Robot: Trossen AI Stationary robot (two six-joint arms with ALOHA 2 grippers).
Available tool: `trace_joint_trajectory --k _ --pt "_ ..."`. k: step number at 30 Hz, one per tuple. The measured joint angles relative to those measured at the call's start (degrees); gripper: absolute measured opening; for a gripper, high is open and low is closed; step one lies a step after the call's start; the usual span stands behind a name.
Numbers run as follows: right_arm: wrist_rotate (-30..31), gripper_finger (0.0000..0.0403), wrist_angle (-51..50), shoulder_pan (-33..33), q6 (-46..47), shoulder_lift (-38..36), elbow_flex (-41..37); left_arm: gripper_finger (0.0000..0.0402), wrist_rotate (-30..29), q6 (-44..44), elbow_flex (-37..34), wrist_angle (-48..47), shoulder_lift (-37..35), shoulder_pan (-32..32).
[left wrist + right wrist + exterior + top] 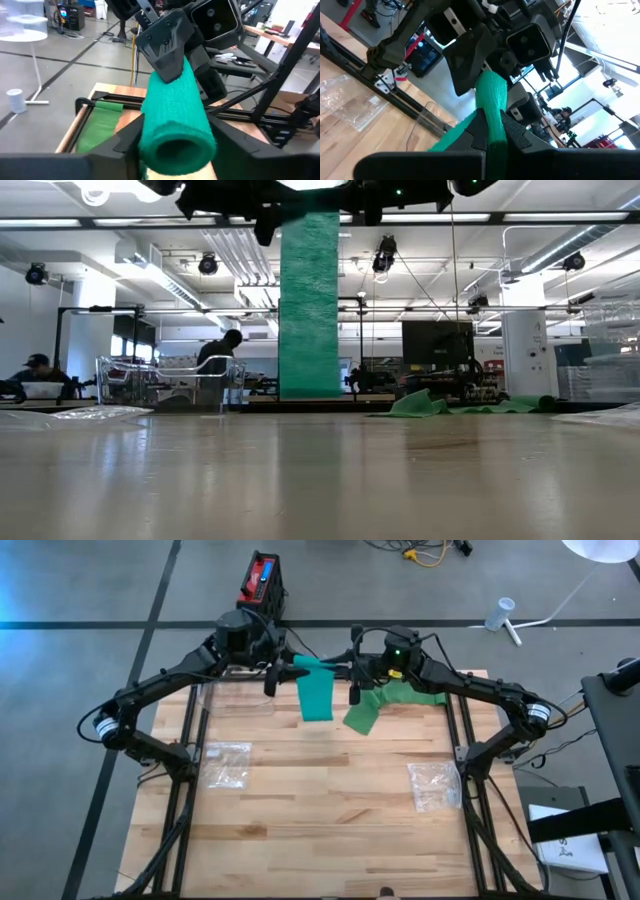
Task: Roll bandage
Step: Roll the blue bandage
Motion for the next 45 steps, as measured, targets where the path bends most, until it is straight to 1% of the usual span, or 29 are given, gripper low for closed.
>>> trace_joint_trajectory --k 2,4,7,9,12,17,21,24,27,29,32,36,40,43,44,45 --pt "-0.1 0.0009 0.0 0.0 -0.5 0.0 0.0 0.0147 0.2 -1.4 0.0 0.0 -0.1 0.0" --pt "-0.4 0.0009 0.0 0.0 -1.6 0.0 0.0 0.0141 0.5 -3.6 0.0 0.0 -0.1 0.1" --pt "-0.4 0.0009 0.0 0.1 -3.4 0.0 0.0 0.015 0.7 -7.8 0.0 0.4 -0.2 0.7" --pt "-0.3 0.0009 0.0 0.4 -4.6 0.0 0.0 0.0168 0.9 -9.8 0.0 0.4 -0.1 0.9" --pt "-0.2 0.0009 0.1 0.6 -5.9 0.0 0.0 0.0207 1.3 -11.0 0.0 0.4 -0.1 1.6" --pt "-0.4 0.0009 0.3 1.1 -8.0 0.0 0.0 0.028 5.4 -12.7 0.0 0.9 -0.3 1.9" --pt "-0.4 0.0009 0.3 2.1 -10.7 0.0 0.0 0.0329 6.7 -13.5 0.6 1.0 -0.3 1.9" --pt "-0.4 0.0009 0.6 2.6 -11.8 0.0 0.0 0.0353 6.7 -13.3 0.6 1.0 -0.4 1.9" --pt "-0.4 0.0009 0.9 2.6 -11.9 0.0 0.0 0.0358 6.4 -13.3 0.6 1.1 -0.4 1.9" --pt "-0.4 0.0009 0.9 2.6 -11.9 0.0 0.0 0.0345 5.7 -12.7 0.6 1.2 -0.4 1.9" --pt "0.0 0.0009 1.2 2.6 -11.9 0.0 0.0 0.0301 5.1 -11.0 0.5 1.2 -0.4 1.9" --pt "0.3 0.0009 0.9 2.6 -11.2 0.0 0.0 0.0213 5.7 -8.2 0.5 1.2 -0.4 1.9" --pt "0.4 0.0014 0.9 2.8 -9.5 0.0 0.0 0.0108 8.2 -7.1 0.7 1.5 -0.4 1.9" --pt "0.2 0.0039 1.4 2.9 -3.3 0.0 0.0 0.0031 8.3 -5.5 0.7 1.4 -0.4 1.8" --pt "0.2 0.0052 1.7 2.9 -0.4 0.0 0.0 0.0018 8.2 -5.2 0.7 1.5 -0.5 1.9" --pt "0.2 0.007 1.9 2.9 3.0 0.0 0.0 0.0014 8.2 -5.0 0.7 1.5 -0.6 1.9"
